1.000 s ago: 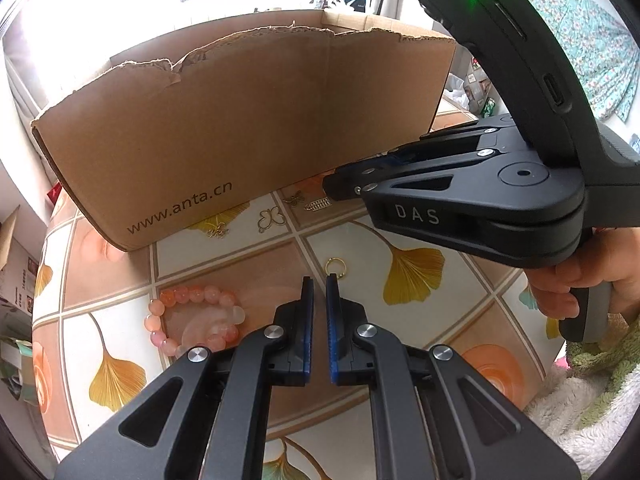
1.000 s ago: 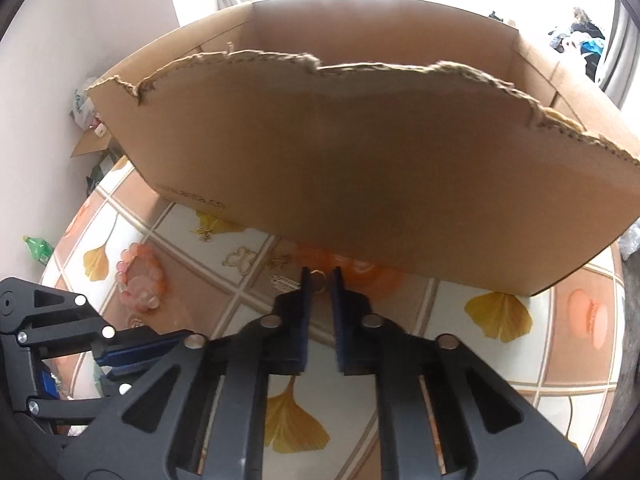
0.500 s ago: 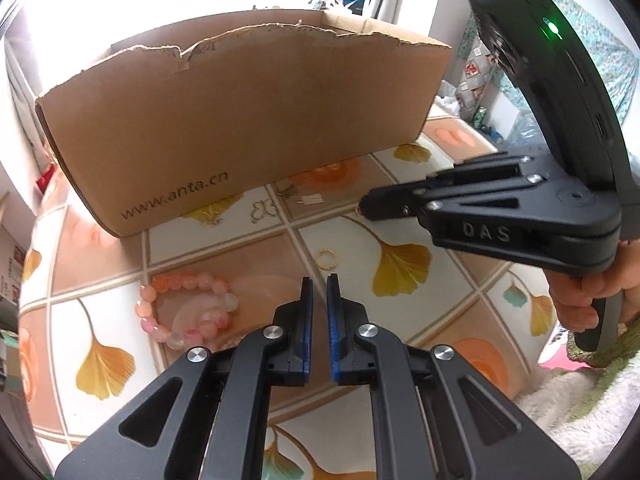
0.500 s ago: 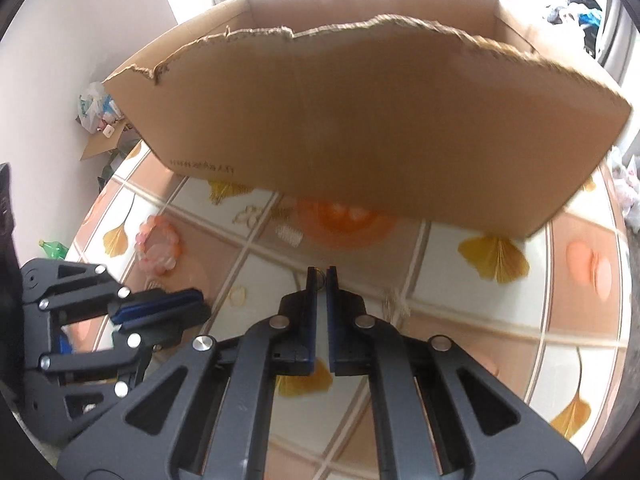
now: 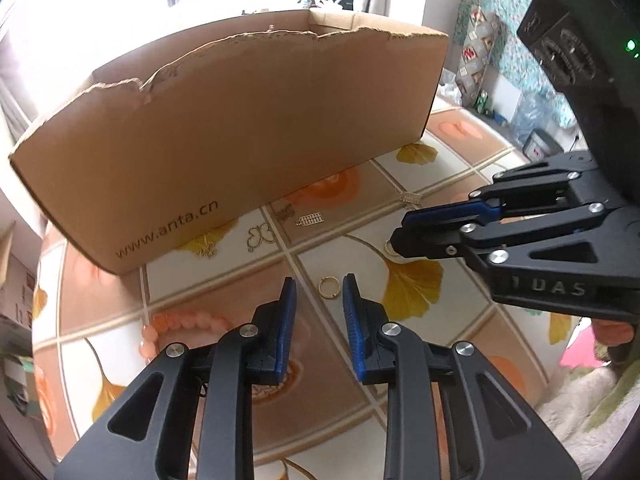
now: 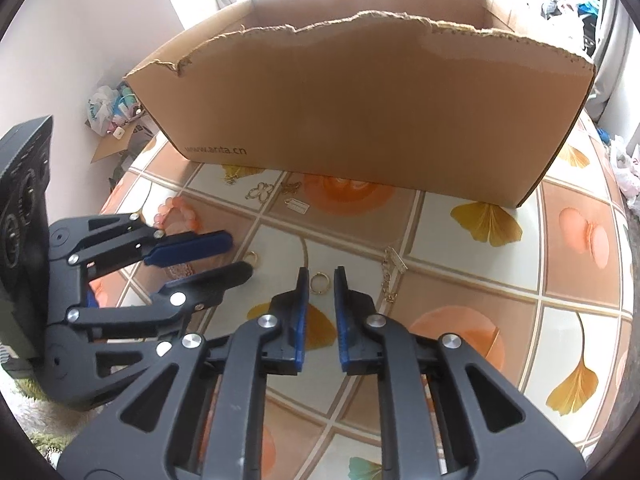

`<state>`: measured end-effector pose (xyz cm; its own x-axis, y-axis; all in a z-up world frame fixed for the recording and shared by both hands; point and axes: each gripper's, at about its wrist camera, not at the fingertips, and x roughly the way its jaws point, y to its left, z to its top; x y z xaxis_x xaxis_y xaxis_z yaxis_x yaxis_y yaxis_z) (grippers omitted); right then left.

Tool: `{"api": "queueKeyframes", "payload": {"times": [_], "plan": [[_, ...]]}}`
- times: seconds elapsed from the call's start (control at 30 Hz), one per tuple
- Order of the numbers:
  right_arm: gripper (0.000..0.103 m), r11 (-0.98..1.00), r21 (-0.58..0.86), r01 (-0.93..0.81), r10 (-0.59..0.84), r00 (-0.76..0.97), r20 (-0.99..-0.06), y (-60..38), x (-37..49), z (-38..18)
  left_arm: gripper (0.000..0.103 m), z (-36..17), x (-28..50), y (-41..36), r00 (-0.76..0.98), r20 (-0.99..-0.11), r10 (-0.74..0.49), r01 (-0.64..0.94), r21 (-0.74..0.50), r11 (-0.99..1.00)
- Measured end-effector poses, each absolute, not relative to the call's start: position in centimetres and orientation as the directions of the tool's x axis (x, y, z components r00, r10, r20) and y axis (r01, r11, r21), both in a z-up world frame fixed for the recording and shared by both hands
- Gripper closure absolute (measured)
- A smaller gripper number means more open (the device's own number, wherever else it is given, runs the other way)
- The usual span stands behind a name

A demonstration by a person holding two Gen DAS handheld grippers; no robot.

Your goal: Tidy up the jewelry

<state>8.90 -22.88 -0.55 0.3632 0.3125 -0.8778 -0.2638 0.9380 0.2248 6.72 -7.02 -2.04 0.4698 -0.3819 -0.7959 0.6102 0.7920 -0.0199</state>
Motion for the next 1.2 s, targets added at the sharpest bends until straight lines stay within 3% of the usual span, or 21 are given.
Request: {"api": "queueKeyframes", "payload": {"times": [0.17,0.37,0.47,0.63,0.97,1.2], "plan": [[0.091,0.936,0.229,-0.268,0.321,0.377,-0.869,-23.6,8.7,-0.1,0.079,-2.1,6.8,-7.9,0.477,-0.805,-0.351,0.631,0.036,0.775],[0.091,0.936,0.244,-0.254,0.329,0.386,-0.862,-25.1,7.9,0.6,0.091,-2.2,6.9,-8.4,0.471,-0.808,-0.353,0.647,0.045,0.761],[0.091,0.934,0.247,-0.259,0.333,0.378,-0.864,-25.3,7.8,0.6,0.092,-2.2,7.0,-8.4,0.469,-0.809,-0.355,0.646,0.04,0.762],[0.075,0.929,0.228,-0.29,0.33,0.376,-0.866,-24.9,7.6,0.8,0.092,-2.3,6.9,-8.7,0.473,-0.807,-0.353,0.645,0.045,0.763],[0.076,0.933,0.112,-0.343,0.251,0.396,-0.883,-22.7,8.0,0.0,0.092,-2.2,6.4,-7.8,0.473,-0.808,-0.352,0.631,0.031,0.775],[0.089,0.928,0.063,-0.367,0.217,0.397,-0.892,-21.9,8.1,-0.4,0.092,-2.4,6.4,-7.6,0.473,-0.805,-0.358,0.625,0.02,0.781]]}}
